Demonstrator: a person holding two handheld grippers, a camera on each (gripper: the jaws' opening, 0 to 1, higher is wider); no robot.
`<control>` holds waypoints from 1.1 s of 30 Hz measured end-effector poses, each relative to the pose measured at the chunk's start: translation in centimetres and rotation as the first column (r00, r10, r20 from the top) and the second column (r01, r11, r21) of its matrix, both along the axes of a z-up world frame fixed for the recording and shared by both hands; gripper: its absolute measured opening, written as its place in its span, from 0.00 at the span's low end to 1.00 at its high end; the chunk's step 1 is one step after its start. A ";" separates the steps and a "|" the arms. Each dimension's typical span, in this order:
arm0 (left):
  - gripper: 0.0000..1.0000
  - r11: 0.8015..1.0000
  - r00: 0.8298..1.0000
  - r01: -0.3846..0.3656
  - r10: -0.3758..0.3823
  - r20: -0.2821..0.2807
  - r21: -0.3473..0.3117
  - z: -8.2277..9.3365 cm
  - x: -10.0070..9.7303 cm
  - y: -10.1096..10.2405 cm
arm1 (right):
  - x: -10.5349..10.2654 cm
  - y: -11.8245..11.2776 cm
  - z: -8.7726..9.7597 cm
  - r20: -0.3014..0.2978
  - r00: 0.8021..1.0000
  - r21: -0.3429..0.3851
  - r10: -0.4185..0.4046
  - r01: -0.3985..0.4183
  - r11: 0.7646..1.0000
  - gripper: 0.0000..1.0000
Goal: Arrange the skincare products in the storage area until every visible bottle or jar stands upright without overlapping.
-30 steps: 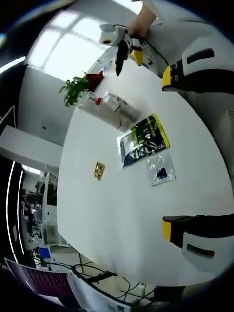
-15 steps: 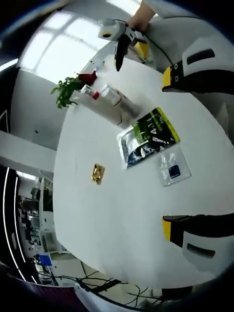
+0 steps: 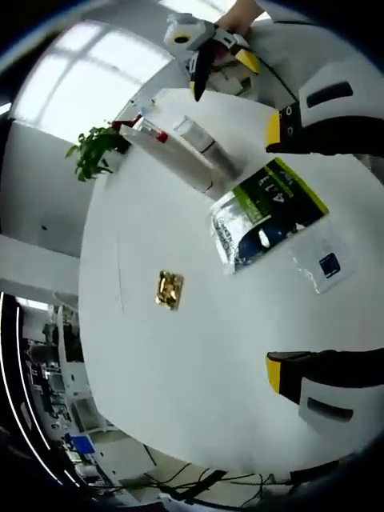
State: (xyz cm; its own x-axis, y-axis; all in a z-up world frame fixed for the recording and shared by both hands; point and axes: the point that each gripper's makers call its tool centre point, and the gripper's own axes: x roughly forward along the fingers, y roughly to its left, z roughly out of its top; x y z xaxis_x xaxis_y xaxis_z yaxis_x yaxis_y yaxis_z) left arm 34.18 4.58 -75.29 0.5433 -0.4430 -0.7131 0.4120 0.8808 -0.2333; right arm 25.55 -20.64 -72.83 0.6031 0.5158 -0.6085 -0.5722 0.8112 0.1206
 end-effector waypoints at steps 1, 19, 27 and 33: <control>0.94 1.000 1.000 0.006 -0.006 -0.002 0.004 0.0 0.4 -0.2 | 0.1 0.0 0.0 0.001 1.000 -0.002 0.001 -0.001 1.000 0.98; 0.86 0.986 0.993 0.108 -0.101 -0.065 0.130 -1.5 9.2 -2.6 | 0.0 -0.1 -0.4 -0.021 1.000 0.001 -0.008 0.008 1.000 0.98; 0.84 0.974 0.988 0.141 -0.127 -0.086 0.179 -2.9 12.6 -2.7 | -0.1 -0.1 -0.6 -0.033 0.999 0.002 -0.008 0.008 1.000 0.98; 0.82 0.967 0.985 0.160 -0.142 -0.103 0.198 -3.5 13.9 -2.9 | -0.1 -0.2 -0.8 -0.042 0.999 0.001 -0.013 0.013 1.000 0.97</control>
State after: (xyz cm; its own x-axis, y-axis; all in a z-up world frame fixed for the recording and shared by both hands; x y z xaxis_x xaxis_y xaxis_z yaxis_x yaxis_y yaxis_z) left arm 48.09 1.65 -78.81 0.4133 -0.3552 -0.8385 0.5299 0.8426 -0.0957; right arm 25.46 -20.80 -73.59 0.5837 0.5090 -0.6326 -0.5558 0.8185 0.1457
